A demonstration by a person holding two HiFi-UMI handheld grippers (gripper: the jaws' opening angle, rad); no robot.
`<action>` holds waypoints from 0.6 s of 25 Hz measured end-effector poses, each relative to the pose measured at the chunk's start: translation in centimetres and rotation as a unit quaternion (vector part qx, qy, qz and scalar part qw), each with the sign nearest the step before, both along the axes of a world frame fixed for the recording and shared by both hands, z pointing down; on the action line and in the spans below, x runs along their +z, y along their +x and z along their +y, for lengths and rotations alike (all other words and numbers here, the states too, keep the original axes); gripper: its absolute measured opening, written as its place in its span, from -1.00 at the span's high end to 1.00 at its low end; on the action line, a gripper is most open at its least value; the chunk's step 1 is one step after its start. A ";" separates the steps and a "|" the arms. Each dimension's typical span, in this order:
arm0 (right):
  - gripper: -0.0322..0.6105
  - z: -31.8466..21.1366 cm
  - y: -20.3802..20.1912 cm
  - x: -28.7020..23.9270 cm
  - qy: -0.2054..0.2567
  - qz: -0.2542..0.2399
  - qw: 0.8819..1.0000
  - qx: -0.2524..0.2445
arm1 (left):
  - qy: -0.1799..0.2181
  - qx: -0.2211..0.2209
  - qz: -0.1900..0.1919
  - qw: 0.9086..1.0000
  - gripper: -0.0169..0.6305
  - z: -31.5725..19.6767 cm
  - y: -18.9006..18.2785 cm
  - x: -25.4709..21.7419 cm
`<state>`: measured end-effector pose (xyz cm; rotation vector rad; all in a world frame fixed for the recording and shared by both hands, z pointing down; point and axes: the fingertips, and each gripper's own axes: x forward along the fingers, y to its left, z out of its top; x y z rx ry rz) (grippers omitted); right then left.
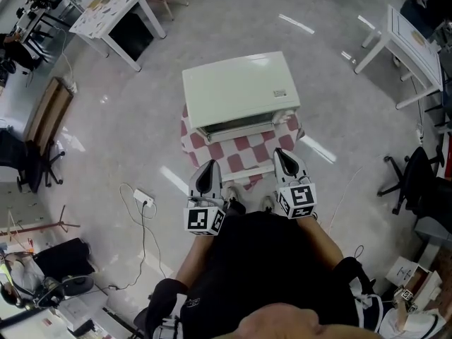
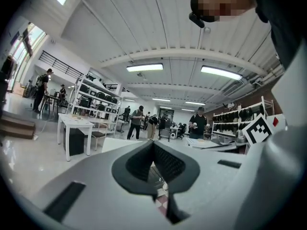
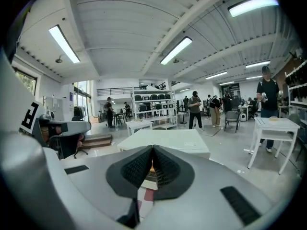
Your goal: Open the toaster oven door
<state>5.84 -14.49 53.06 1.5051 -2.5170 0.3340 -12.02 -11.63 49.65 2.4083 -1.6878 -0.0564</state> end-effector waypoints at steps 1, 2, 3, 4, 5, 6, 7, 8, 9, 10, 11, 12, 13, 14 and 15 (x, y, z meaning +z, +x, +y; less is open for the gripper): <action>0.81 0.2 0.0 -0.1 0.002 -0.001 1.000 0.000 | -0.001 0.001 0.000 1.000 0.92 0.1 0.1 0.1; 0.82 0.3 0.0 -0.2 0.003 -0.001 1.000 0.000 | -0.001 0.003 -0.001 1.000 0.92 0.1 0.3 0.1; 0.82 0.5 0.0 -0.2 0.003 -0.001 1.000 0.000 | -0.002 0.005 -0.003 1.000 0.92 0.1 0.4 0.2; 0.82 0.6 0.0 -0.1 0.002 -0.001 1.000 -0.001 | -0.003 0.007 -0.006 1.000 0.92 0.0 0.4 0.4; 0.82 0.7 -0.1 -0.1 0.001 -0.001 1.000 -0.002 | -0.003 0.008 -0.008 1.000 0.92 0.0 0.4 0.4; 0.82 0.8 -0.2 -0.1 0.002 -0.002 1.000 -0.003 | -0.003 0.009 -0.010 1.000 0.92 -0.1 0.4 0.4; 0.82 0.8 -0.3 -0.1 0.003 -0.001 1.000 -0.004 | -0.001 0.009 -0.011 1.000 0.92 -0.1 0.4 0.4; 0.82 0.8 -0.4 -0.2 0.004 0.000 1.000 -0.005 | 0.001 0.008 -0.010 1.000 0.92 -0.2 0.4 0.3; 0.82 0.9 -0.5 -0.3 0.006 0.002 1.000 -0.006 | 0.003 0.007 -0.010 1.000 0.92 -0.1 0.4 0.2; 0.82 0.9 -0.6 -0.4 0.008 0.002 1.000 -0.007 | 0.006 0.006 -0.010 1.000 0.92 -0.1 0.4 0.1; 0.82 1.0 -0.7 -0.6 0.009 0.003 1.000 -0.008 | 0.008 0.005 -0.011 1.000 0.92 0.0 0.3 0.0; 0.82 1.0 -0.8 -0.7 0.011 0.003 1.000 -0.009 | 0.009 0.003 -0.011 1.000 0.92 0.1 0.2 -0.1; 0.82 1.2 -1.0 -0.8 0.012 0.003 1.000 -0.011 | 0.009 0.002 -0.010 1.000 0.92 0.1 0.1 -0.1; 0.82 1.3 -1.1 -0.9 0.012 0.002 1.000 -0.012 | 0.008 0.002 -0.008 1.000 0.92 0.2 0.1 -0.1; 0.82 1.4 -1.2 -0.9 0.012 0.001 1.000 -0.014 | 0.006 0.001 -0.007 1.000 0.92 0.3 0.0 0.0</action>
